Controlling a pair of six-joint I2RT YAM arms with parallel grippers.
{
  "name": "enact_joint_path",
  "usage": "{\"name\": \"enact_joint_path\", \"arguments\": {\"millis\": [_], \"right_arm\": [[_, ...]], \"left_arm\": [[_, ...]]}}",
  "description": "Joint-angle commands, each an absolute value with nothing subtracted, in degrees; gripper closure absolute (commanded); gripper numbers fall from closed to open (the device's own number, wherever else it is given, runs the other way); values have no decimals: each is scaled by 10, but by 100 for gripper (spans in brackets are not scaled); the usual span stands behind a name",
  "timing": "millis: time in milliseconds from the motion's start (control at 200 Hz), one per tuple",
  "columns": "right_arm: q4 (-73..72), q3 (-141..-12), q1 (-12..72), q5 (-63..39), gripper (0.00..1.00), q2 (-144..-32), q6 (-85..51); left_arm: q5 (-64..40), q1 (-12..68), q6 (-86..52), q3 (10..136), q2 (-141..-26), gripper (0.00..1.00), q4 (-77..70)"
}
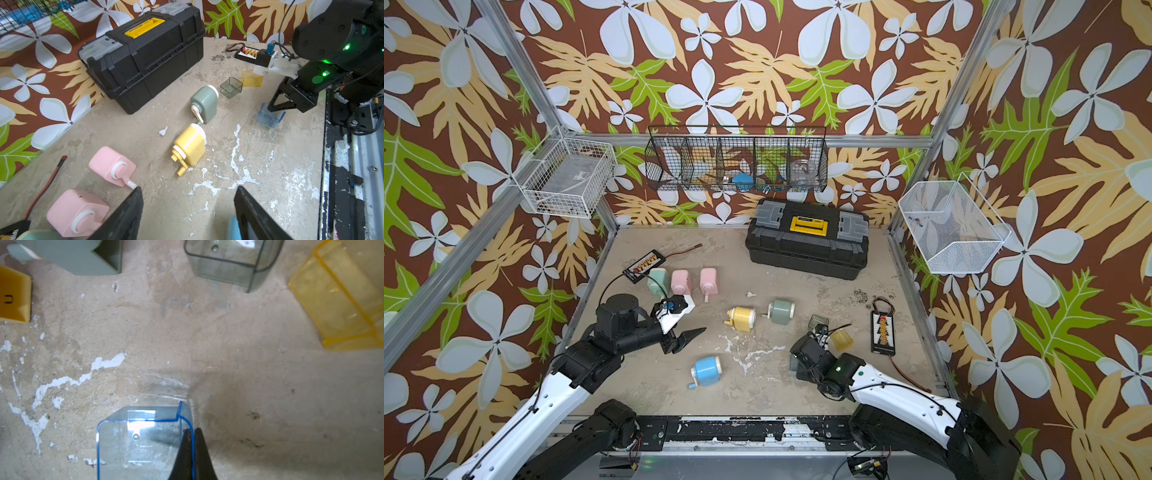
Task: Put the tray back into the pencil sharpener
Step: Move the container to the center of the board.
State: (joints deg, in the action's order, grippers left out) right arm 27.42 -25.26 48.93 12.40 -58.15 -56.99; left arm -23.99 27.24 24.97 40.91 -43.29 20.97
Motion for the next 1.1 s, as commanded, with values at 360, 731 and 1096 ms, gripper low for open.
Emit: {"name": "enact_joint_path", "arguments": {"millis": [360, 731, 1096], "right_arm": [[291, -352, 605, 183, 100, -748, -535], [269, -344, 609, 156, 78, -702, -536], [243, -297, 608, 162, 69, -595, -535]], "left_arm": [[-183, 332, 304, 443, -473, 25, 370], [-161, 364, 300, 453, -518, 22, 407], [-138, 406, 282, 456, -600, 17, 426]]}}
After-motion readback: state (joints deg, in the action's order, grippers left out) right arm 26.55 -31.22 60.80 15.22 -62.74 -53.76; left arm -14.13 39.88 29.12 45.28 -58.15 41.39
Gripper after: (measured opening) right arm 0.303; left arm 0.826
